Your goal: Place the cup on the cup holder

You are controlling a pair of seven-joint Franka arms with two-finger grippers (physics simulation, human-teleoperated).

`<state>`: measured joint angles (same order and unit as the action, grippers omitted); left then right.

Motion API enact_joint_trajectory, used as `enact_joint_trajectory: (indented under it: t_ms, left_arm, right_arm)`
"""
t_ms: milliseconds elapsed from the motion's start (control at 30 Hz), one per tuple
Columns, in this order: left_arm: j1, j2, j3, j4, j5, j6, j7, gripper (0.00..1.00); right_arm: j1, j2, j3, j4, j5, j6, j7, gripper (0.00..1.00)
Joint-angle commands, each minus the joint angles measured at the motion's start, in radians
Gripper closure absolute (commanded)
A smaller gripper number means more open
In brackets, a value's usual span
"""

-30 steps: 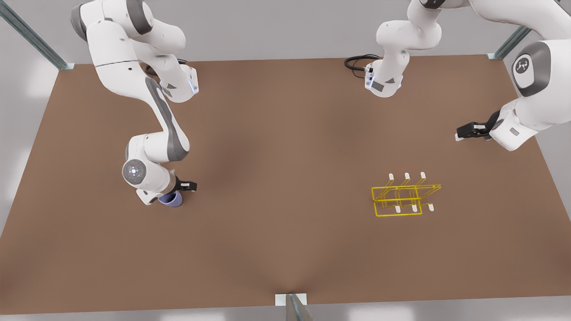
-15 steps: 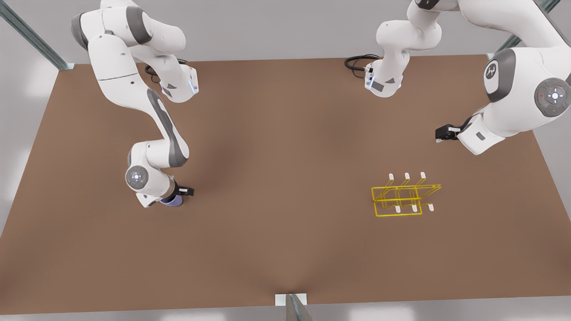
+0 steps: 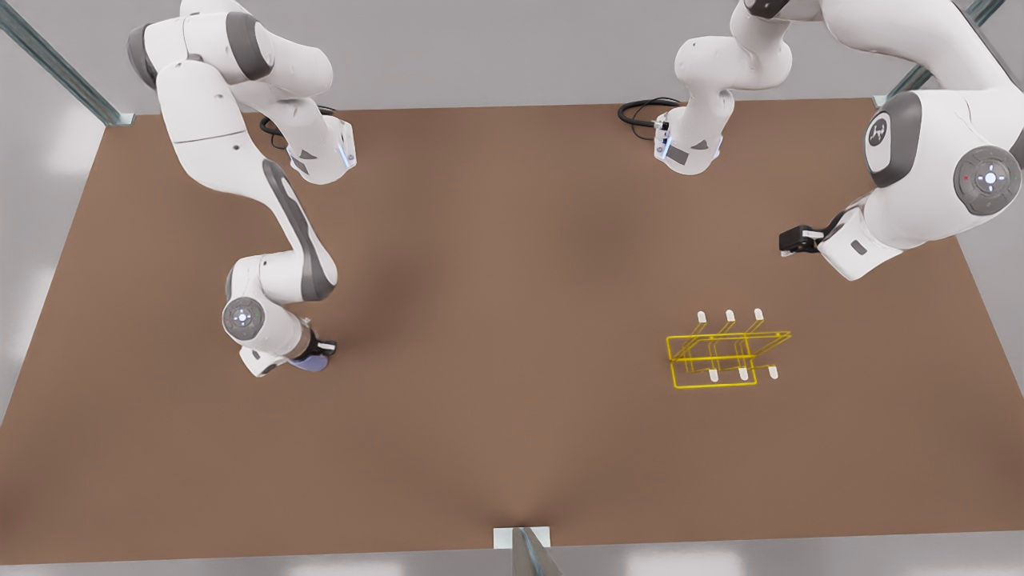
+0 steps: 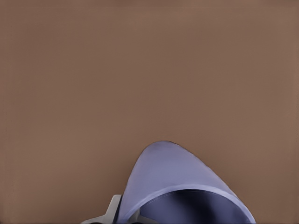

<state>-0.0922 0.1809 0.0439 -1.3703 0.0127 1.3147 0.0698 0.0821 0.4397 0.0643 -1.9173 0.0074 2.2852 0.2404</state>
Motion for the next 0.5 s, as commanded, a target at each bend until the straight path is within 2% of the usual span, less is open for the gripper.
enact_joint_trajectory:
  t_ms: [0, 100, 200, 267, 300, 367, 400, 467]
  left_arm:
    - [0.000, 0.000, 0.001, 0.000, 0.003, 0.000, 0.002, 0.00]
    - [0.000, 0.000, -0.001, 0.000, 0.004, 0.000, 0.001, 0.00]
    - [0.000, 0.002, 0.001, 0.000, 0.006, 0.000, 0.001, 0.00]
    - [0.000, 0.002, 0.001, 0.000, 0.006, 0.004, -0.001, 0.00]
    - [0.000, 0.000, 0.001, 0.000, 0.007, 0.004, -0.004, 0.00]
    - [0.000, -0.011, 0.005, 0.010, 0.009, 0.004, -0.004, 0.00]
    - [0.000, -0.018, 0.005, 0.011, 0.009, 0.003, -0.004, 0.00]
    - [0.000, -0.018, 0.007, 0.014, 0.012, 0.003, -0.002, 0.00]
  right_arm:
    - [0.013, -0.007, 0.008, 0.053, 0.000, -0.018, 0.016, 0.79]
    - [0.019, 0.022, 0.143, 0.191, 0.014, -0.046, -0.046, 0.79]
    - [0.036, 0.105, 0.236, 0.337, 0.396, -0.003, -0.039, 0.79]
    - [0.036, 0.160, 0.316, 0.362, 0.561, 0.131, -0.055, 0.79]
    - [0.036, 0.191, 0.348, 0.371, 0.612, 0.138, -0.079, 0.79]
    - [0.036, 0.263, 0.431, 0.380, 0.940, 0.250, -0.263, 0.79]
    - [0.036, 0.281, 0.440, 0.385, 1.086, 0.257, -0.361, 0.79]
    - [0.036, 0.398, 0.520, 0.506, 1.155, 0.258, -0.415, 0.79]
